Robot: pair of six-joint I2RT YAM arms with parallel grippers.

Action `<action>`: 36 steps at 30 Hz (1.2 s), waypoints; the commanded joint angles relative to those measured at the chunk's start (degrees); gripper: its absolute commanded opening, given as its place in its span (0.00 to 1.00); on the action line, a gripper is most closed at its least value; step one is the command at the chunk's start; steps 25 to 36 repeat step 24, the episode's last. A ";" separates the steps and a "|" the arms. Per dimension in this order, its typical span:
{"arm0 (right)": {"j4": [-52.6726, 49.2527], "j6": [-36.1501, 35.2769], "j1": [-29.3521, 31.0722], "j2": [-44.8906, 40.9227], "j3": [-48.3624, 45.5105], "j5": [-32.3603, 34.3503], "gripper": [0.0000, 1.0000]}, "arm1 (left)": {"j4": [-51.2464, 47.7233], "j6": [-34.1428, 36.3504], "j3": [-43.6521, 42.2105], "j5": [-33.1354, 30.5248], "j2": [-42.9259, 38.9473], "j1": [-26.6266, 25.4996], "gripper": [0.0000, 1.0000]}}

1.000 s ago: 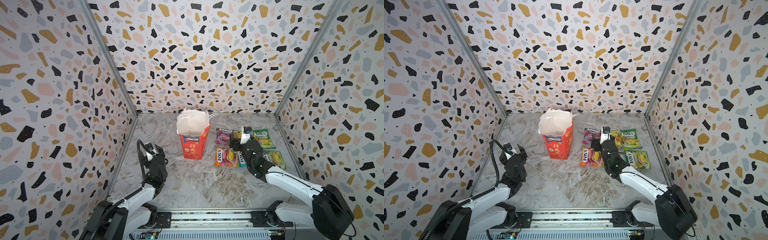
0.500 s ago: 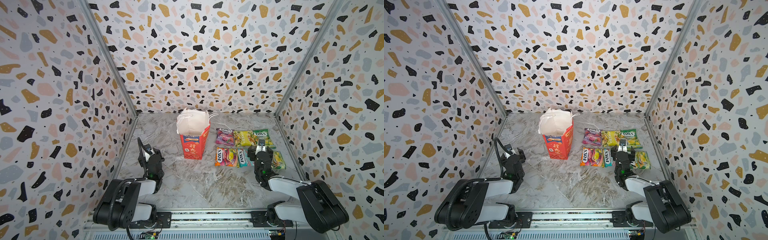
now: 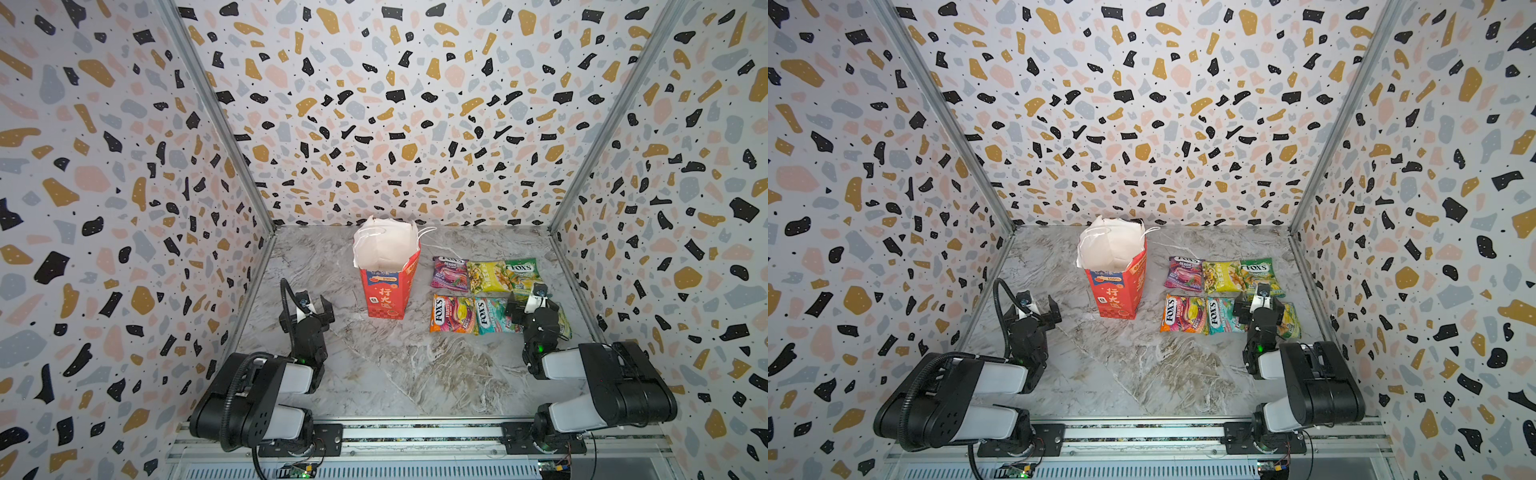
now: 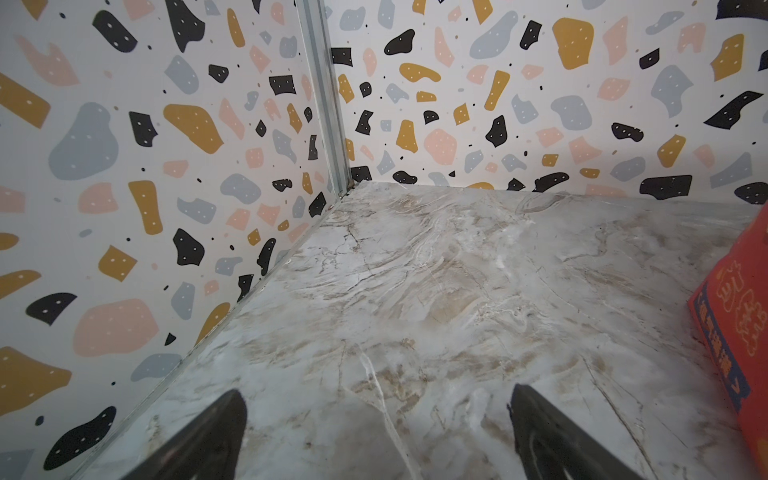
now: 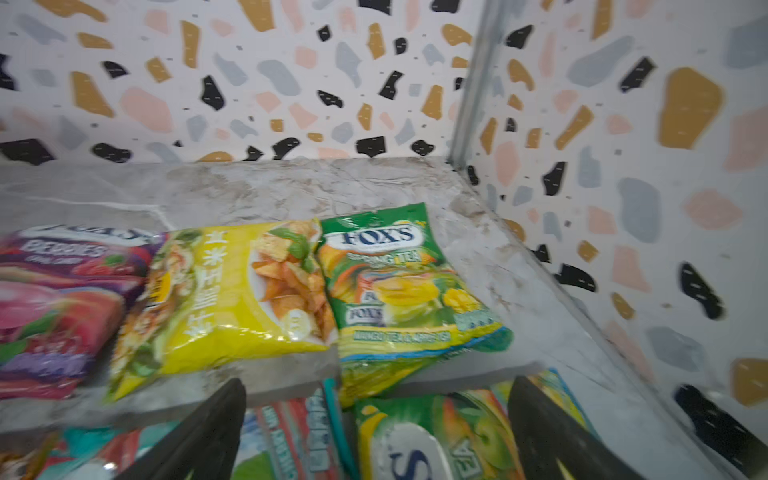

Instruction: Take the snacks out of the paper bag

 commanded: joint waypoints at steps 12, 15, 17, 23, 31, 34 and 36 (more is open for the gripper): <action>6.26 -0.35 0.73 0.68 -1.24 -1.48 0.99 | 2.74 -0.08 0.38 0.44 -0.57 0.31 0.99; 6.02 -0.80 1.13 0.67 -1.13 -0.96 0.99 | 2.74 -0.07 0.38 0.48 -0.51 0.31 0.99; 5.74 -0.68 1.20 0.95 -0.81 -0.82 0.99 | 2.74 -0.12 0.38 0.45 -0.45 0.31 0.99; 5.77 -0.84 1.15 0.78 -0.92 -1.15 0.99 | 2.65 -0.06 0.55 0.55 -0.41 0.32 1.00; 5.82 -0.77 1.09 0.72 -1.03 -1.13 0.99 | 2.62 -0.06 0.60 0.80 -0.25 0.44 0.99; 5.82 -0.77 1.09 0.72 -1.03 -1.13 0.99 | 2.62 -0.06 0.60 0.80 -0.25 0.44 0.99; 5.82 -0.77 1.09 0.72 -1.03 -1.13 0.99 | 2.62 -0.06 0.60 0.80 -0.25 0.44 0.99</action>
